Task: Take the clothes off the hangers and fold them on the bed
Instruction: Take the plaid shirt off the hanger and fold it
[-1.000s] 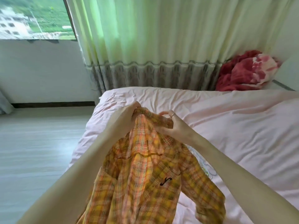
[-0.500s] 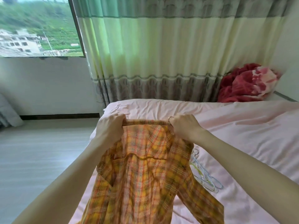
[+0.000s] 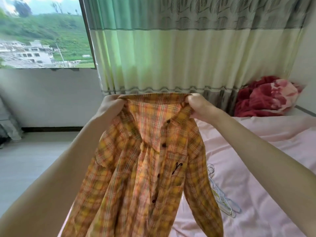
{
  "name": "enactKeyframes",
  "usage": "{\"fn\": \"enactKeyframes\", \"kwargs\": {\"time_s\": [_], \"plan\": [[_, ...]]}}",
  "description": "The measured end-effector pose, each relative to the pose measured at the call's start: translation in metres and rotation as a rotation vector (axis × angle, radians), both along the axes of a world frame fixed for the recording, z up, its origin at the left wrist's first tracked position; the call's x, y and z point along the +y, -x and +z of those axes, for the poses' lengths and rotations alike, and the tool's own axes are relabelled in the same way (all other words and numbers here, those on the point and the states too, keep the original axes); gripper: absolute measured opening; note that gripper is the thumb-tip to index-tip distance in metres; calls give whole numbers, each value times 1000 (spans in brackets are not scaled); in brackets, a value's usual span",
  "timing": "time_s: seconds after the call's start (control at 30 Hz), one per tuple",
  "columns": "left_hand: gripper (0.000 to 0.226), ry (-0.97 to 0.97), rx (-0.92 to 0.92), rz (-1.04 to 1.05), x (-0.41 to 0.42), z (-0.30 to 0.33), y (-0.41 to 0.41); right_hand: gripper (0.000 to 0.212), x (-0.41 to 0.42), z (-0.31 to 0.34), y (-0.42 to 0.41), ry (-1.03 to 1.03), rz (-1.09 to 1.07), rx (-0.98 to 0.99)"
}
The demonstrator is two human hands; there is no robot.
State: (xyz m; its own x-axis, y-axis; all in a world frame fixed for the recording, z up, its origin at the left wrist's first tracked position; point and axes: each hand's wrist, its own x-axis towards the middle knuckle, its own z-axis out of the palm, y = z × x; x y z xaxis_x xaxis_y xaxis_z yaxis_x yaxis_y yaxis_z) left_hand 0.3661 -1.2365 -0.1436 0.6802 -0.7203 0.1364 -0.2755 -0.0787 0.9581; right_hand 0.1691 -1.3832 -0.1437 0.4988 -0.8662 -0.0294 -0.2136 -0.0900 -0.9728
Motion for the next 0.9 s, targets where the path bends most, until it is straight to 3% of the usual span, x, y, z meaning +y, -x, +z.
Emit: {"fn": "enactKeyframes", "kwargs": {"time_s": [0.07, 0.13, 0.23, 0.33, 0.4, 0.47, 0.57, 0.63, 0.7, 0.73, 0.8, 0.9], "plan": [[12, -26, -163, -46, -1, 1, -3, 24, -4, 8, 3, -65, 17, -40], [9, -120, -363, -112, 0, -4, -6, 26, -8, 11, 9, 90, 0, 73], [38, -365, -570, -271, 3, -22, -12, 29, -10, 7, 18, 352, -33, 297], [74, -576, -704, -388, 4, -43, -15, 19, -9, -4, 25, 216, 56, 190], [78, -620, -781, -399, 3, -56, -16, 19, -8, -9, 31, -1, 179, -7], [70, -532, -857, -320, 5, -65, -20, 24, -9, -11, 35, -157, 378, -139], [38, -210, -940, -100, 10, -68, -22, 27, -6, -13, 39, -287, 592, -255], [26, -109, -844, -15, 13, -64, -22, 17, -7, -15, 42, -376, 672, -319], [21, -97, -757, 4, 14, -60, -24, 30, -11, -18, 44, -473, 697, -400], [18, -96, -738, -1, 14, -58, -26, 38, -13, -20, 45, -473, 695, -417], [16, -77, -720, -7, 13, -54, -27, 31, -12, -21, 44, -349, 660, -367], [30, -36, -708, -8, 10, -50, -30, 27, -5, -23, 36, -35, 481, -134]]}}
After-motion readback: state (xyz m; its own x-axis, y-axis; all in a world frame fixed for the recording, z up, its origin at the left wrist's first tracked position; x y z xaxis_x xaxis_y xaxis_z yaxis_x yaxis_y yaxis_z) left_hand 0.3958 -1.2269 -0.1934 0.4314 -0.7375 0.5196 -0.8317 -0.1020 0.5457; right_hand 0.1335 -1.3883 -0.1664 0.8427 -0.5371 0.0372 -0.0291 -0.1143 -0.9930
